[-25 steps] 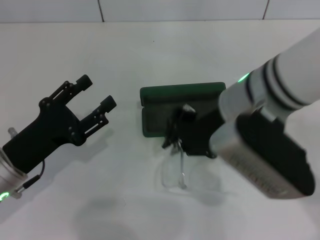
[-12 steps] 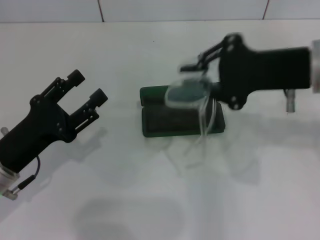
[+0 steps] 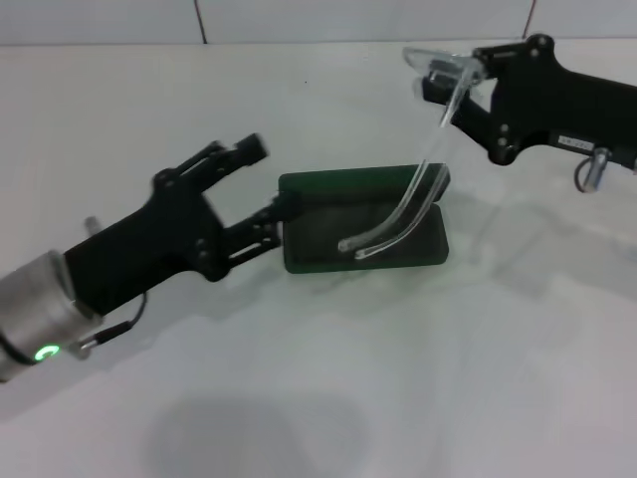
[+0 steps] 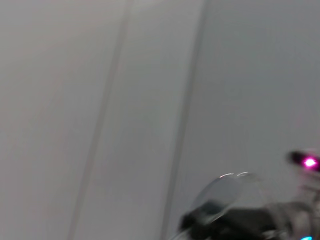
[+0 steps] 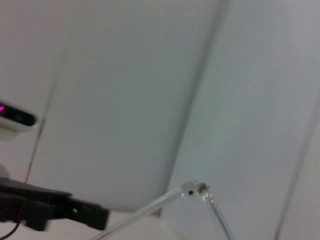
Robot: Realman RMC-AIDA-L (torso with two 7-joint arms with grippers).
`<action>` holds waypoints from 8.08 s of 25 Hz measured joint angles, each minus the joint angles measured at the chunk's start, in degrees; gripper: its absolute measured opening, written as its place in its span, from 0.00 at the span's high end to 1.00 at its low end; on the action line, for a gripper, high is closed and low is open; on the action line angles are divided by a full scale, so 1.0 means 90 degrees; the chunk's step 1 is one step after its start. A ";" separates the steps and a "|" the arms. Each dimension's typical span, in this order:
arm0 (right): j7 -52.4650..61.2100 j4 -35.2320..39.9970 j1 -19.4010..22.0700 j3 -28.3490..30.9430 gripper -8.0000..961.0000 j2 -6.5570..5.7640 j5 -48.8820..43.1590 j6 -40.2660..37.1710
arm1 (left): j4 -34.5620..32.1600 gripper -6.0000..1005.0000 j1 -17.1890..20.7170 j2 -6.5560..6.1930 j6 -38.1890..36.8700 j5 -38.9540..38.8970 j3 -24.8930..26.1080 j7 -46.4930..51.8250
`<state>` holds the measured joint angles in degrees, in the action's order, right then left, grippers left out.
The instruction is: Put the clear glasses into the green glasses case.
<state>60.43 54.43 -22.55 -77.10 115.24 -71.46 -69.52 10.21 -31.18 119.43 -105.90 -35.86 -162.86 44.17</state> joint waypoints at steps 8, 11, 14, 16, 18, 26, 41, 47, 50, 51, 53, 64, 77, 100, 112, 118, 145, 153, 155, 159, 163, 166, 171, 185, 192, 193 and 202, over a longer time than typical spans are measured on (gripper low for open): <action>0.2536 -0.1297 -0.0913 0.0724 0.87 -0.0593 -0.0988 -0.0985 | -0.0230 0.23 -0.0818 -0.0005 -0.0085 0.0433 0.0000 0.0009; 0.3206 -0.1831 -0.1413 0.0778 0.87 -0.0772 -0.1420 -0.1359 | -0.0314 0.23 -0.1148 0.0003 -0.0142 0.0560 0.0001 0.0007; 0.3731 -0.2371 -0.1925 0.0781 0.87 -0.0799 -0.1994 -0.1553 | -0.0417 0.23 -0.1391 0.0014 -0.0153 0.0677 0.0000 -0.0030; 0.3890 -0.2625 -0.2141 0.0780 0.87 -0.0766 -0.2275 -0.1629 | -0.0444 0.23 -0.1514 0.0027 -0.0131 0.0742 0.0000 -0.0071; 0.3984 -0.2834 -0.2318 0.0753 0.87 -0.0718 -0.2457 -0.1761 | -0.0489 0.23 -0.1569 0.0031 -0.0091 0.0780 0.0000 -0.0113; 0.4106 -0.2957 -0.2377 0.0934 0.87 -0.0623 -0.2542 -0.1964 | -0.0972 0.23 -0.1571 0.0043 0.0463 0.1138 0.0000 -0.0609; 0.4061 -0.2903 -0.2374 0.1602 0.87 -0.0475 -0.2595 -0.2147 | -0.1318 0.23 -0.1583 0.0059 0.1020 0.1458 0.0000 -0.0633; 0.4057 -0.2837 -0.2361 0.1588 0.87 -0.0459 -0.2604 -0.2136 | -0.1327 0.23 -0.1558 0.0050 0.1051 0.1459 0.0000 -0.0632; 0.4052 -0.2836 -0.2336 0.1602 0.87 -0.0475 -0.2604 -0.2142 | -0.1319 0.23 -0.1528 0.0030 0.0987 0.1453 0.0025 -0.0628; 0.4047 -0.2834 -0.2328 0.1606 0.87 -0.0484 -0.2603 -0.2151 | -0.1307 0.23 -0.1508 0.0021 0.0932 0.1440 0.0039 -0.0628; 0.4041 -0.2828 -0.2318 0.1609 0.87 -0.0492 -0.2603 -0.2167 | -0.1277 0.23 -0.1475 0.0008 0.0804 0.1415 0.0058 -0.0630; 0.3958 -0.2568 -0.2258 0.1564 0.87 -0.0387 -0.2697 -0.2328 | -0.1187 0.23 -0.1490 0.0005 0.0701 0.1404 0.0043 -0.0622; 0.3800 -0.2416 -0.2079 0.1720 0.87 -0.0412 -0.2753 -0.2316 | -0.1181 0.23 -0.1446 -0.0005 0.0359 0.1386 0.0071 -0.0655; 0.3120 -0.2242 -0.1777 0.3432 0.87 -0.0145 -0.1786 -0.3119 | -0.1275 0.23 -0.1529 0.0041 0.0997 0.2008 -0.0003 -0.0651; 0.3138 -0.1947 -0.1873 0.2231 0.87 -0.0117 -0.2940 -0.2355 | -0.1505 0.23 -0.1423 0.0024 0.0890 0.2062 0.0058 -0.0678; 0.3154 -0.1934 -0.1970 0.2211 0.86 -0.0116 -0.3582 -0.2416 | -0.1510 0.23 -0.1378 0.0020 0.0844 0.2057 0.0069 -0.0679; 0.3179 -0.0095 -0.1476 0.2146 0.83 -0.0066 -0.3964 -0.2601 | -0.0722 0.23 -0.1011 -0.0126 -0.0352 0.1355 0.0108 -0.0652; 0.4322 0.1530 -0.1635 0.0608 0.82 0.0044 -0.5077 -0.1726 | 0.0099 0.23 -0.0181 -0.0115 -0.0013 -0.0758 0.0107 -0.0255; 0.4864 0.2106 -0.1643 -0.0237 0.82 0.0053 -0.5696 -0.1254 | 0.0190 0.23 -0.0052 -0.0109 0.0238 -0.1275 0.0109 -0.0152; 0.5681 0.2788 -0.1653 -0.1772 0.81 0.0081 -0.6920 -0.0412 | 0.0213 0.23 0.0075 -0.0134 0.0588 -0.1794 0.0107 -0.0024; 0.6314 0.2856 -0.1720 -0.2940 0.81 0.0101 -0.7919 0.0330 | 0.0219 0.23 0.0156 -0.0138 0.0647 -0.1862 0.0097 0.0004; 0.6916 0.2848 -0.1722 -0.3756 0.81 0.0105 -0.8707 0.0895 | 0.0223 0.23 0.0206 -0.0123 0.0649 -0.1866 0.0077 -0.0013; 0.7454 0.2861 -0.1689 -0.4500 0.80 0.0106 -0.9329 0.1257 | 0.0226 0.23 0.0240 -0.0122 0.0652 -0.1848 0.0041 -0.0015; 0.7574 0.2876 -0.1400 -0.5056 0.78 0.0106 -0.9830 0.2030 | 0.0233 0.23 0.0176 -0.0113 0.0664 -0.1665 0.0016 -0.0016; 0.7592 0.2869 -0.1268 -0.5100 0.78 0.0105 -0.9998 0.2174 | 0.0233 0.23 0.0148 -0.0088 0.0683 -0.1534 0.0000 -0.0017; 0.7612 0.2870 -0.1229 -0.5126 0.77 0.0105 -1.0075 0.2231 | 0.0233 0.23 0.0145 -0.0081 0.0701 -0.1531 0.0000 -0.0019; 0.7666 0.2974 -0.1071 -0.5195 0.76 0.0105 -1.0274 0.2321 | 0.0233 0.23 0.0132 -0.0049 0.0742 -0.1506 0.0000 -0.0023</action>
<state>129.42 81.20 -32.20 -123.85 116.18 -163.92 -48.63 12.31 -30.00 118.99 -99.22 -49.42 -162.86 43.96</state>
